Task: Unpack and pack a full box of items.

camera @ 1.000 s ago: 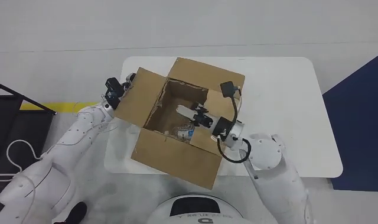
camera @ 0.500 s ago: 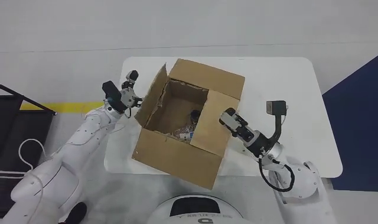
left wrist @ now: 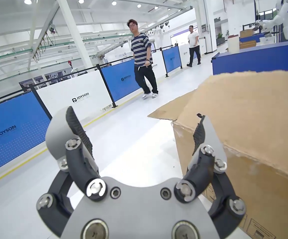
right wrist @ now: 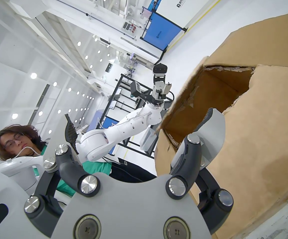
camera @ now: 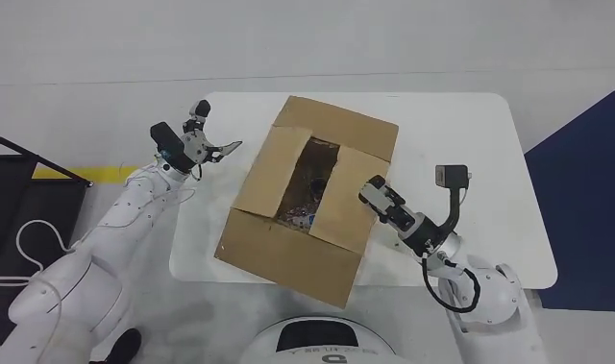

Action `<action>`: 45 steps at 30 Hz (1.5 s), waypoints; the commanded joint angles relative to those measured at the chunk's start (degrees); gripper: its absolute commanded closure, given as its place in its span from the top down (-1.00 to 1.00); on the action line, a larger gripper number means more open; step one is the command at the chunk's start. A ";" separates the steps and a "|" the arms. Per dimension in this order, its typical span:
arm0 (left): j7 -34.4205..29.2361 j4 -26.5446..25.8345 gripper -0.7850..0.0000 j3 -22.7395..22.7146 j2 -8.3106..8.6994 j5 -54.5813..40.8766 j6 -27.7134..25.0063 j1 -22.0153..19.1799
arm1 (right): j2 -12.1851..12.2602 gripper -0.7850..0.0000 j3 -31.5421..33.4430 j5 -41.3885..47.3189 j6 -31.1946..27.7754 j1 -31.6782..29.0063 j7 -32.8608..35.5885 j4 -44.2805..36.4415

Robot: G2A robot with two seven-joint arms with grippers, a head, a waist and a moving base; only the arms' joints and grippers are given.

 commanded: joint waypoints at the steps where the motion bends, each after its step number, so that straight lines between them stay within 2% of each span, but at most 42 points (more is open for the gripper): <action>1: 0.00 0.00 1.00 0.00 0.00 0.00 0.00 0.00 | 0.00 1.00 0.00 0.00 0.00 0.00 0.00 0.00; 14: 0.00 0.00 1.00 0.00 0.00 0.00 0.00 0.00 | -0.03 1.00 0.15 0.30 0.27 0.12 -0.70 0.23; 16: 0.00 0.00 1.00 0.00 0.00 0.00 0.00 0.00 | -0.24 1.00 1.16 3.34 1.81 1.92 -5.11 2.09; 18: -1.46 -2.98 1.00 0.33 0.06 1.69 1.65 0.98 | -0.34 1.00 2.32 11.83 1.79 5.24 -5.78 6.26; 20: -1.05 -4.87 1.00 -0.02 0.48 2.23 0.64 1.90 | -0.36 1.00 5.38 17.85 2.77 9.03 -8.47 11.82; 23: -1.80 -6.40 1.00 -0.76 1.18 3.01 -0.57 2.86 | -0.29 1.00 7.23 20.87 3.58 12.74 -10.13 17.57; 25: -2.07 -7.05 1.00 -1.26 1.61 3.15 -2.03 3.23 | -0.21 1.00 7.67 18.21 5.17 14.27 -12.37 20.14; 28: -2.92 -9.55 1.00 -2.28 2.69 3.43 -2.89 4.18 | -0.20 1.00 6.17 10.67 11.02 17.97 -17.92 25.23; 30: -3.23 -11.06 1.00 -3.06 3.52 3.66 -3.19 4.69 | -0.28 1.00 4.29 8.01 14.44 20.57 -18.92 28.40; 35: -3.50 -13.06 1.00 -5.12 5.40 5.43 -3.37 5.56 | -0.50 1.00 0.74 7.98 17.72 25.50 -16.58 34.37; 41: -6.54 -15.00 1.00 -7.28 6.58 7.30 -1.78 7.10 | -0.79 1.00 -0.88 14.51 14.67 28.68 -12.24 38.10; 45: -8.06 -16.37 1.00 -8.34 6.90 7.40 -1.27 8.18 | -0.83 1.00 -0.88 19.42 10.91 27.64 -8.96 35.86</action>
